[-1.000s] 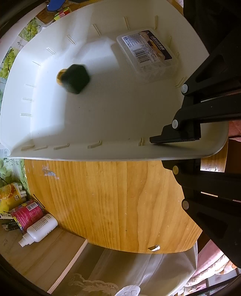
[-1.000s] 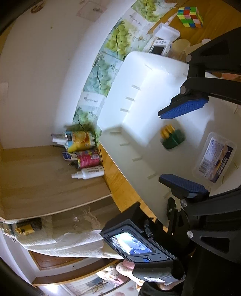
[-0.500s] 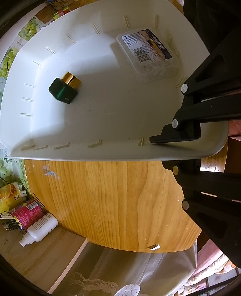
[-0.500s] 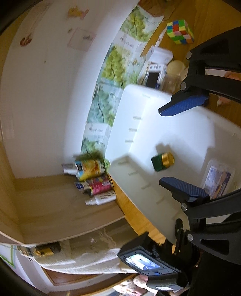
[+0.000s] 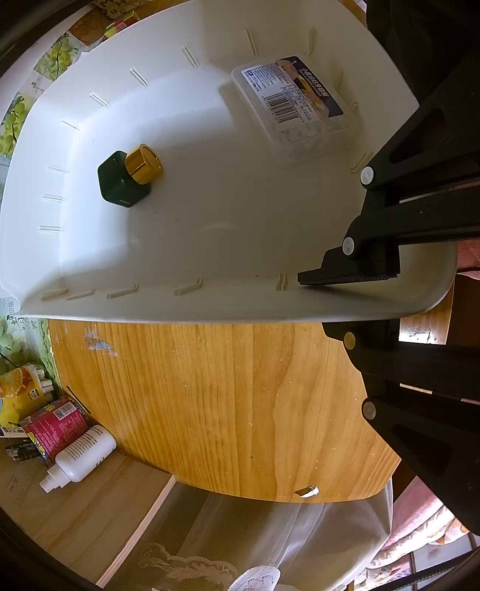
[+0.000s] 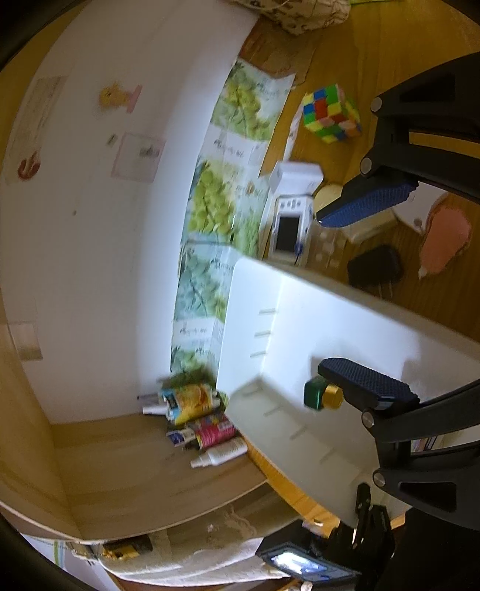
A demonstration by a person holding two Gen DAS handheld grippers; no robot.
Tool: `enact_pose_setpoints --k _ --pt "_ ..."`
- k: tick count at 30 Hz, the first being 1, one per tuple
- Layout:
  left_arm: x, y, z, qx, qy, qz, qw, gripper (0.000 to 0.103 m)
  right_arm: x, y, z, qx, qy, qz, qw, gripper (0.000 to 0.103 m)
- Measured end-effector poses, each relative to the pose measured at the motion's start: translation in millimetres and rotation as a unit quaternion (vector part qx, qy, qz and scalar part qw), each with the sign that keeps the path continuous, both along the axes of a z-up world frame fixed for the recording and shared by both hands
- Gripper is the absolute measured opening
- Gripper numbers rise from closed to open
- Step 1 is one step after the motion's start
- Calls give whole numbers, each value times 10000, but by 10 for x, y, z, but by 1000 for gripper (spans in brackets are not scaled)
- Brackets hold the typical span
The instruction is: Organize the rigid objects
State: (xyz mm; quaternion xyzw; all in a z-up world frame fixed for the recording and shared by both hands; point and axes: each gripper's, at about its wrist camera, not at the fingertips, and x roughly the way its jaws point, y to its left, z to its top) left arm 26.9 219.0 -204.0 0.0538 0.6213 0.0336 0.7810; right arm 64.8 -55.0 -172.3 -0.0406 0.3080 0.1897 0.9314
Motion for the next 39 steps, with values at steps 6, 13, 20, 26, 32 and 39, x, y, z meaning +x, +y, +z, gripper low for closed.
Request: enact_pose_setpoints --k 6,13,20,26,32,39 --pt "5 -2 -5 -6 3 53 10000 10 -9 -170 -113 -63 126 -211 9997 74" --pt "12 -9 -15 7 7 111 9999 10 -71 -311 -269 -224 333 -290 9988 74" --pt "8 -11 -22 40 7 141 9999 10 -121 -407 -544 -453 729 -298 9959 74" --pt "13 -15 -24 49 13 159 9999 10 -131 -442 -751 -534 1022 -342 9927 74" --pt "16 -14 -24 50 14 167 9998 11 -110 -449 -893 -547 1241 -310 9903 74" --pt "17 -9 -27 58 15 165 9998 11 -69 -421 -1034 -559 1399 -275 9882 74"
